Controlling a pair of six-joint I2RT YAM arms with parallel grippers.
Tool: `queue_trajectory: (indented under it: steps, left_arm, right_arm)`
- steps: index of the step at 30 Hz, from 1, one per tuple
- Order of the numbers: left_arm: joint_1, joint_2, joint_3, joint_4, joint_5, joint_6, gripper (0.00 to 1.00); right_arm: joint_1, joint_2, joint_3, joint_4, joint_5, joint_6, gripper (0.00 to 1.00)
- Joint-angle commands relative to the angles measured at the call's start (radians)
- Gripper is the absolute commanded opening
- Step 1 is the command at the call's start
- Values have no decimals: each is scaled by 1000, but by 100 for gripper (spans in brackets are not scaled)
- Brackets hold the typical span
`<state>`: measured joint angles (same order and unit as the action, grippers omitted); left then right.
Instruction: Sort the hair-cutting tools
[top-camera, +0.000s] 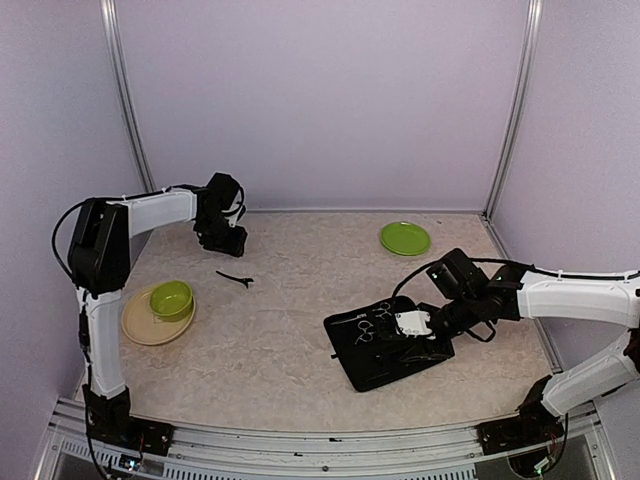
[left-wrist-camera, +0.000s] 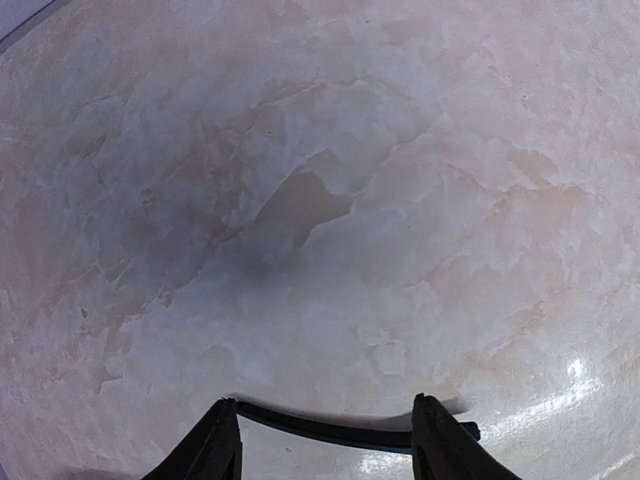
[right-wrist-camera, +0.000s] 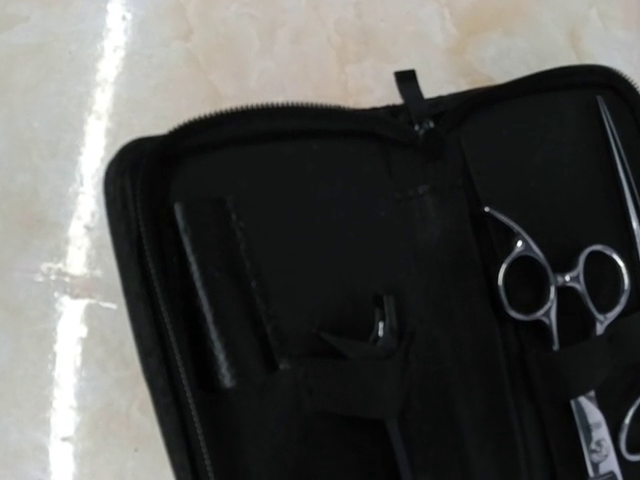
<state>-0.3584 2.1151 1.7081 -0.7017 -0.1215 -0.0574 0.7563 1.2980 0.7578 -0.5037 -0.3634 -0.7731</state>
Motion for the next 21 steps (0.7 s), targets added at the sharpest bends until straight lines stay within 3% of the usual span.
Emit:
queue_trajectory:
  steps: [1, 13, 21]
  left_arm:
    - [51, 15, -23, 10, 42, -97, 56]
    - [113, 162, 90, -18, 82, -87, 50]
    - [104, 117, -58, -2, 135, -89, 42]
  right_arm:
    - [-11, 17, -3, 10, -3, -2, 41]
    - [-11, 7, -16, 13, 2, 2, 41]
    - [-12, -2, -23, 20, 7, 0, 40]
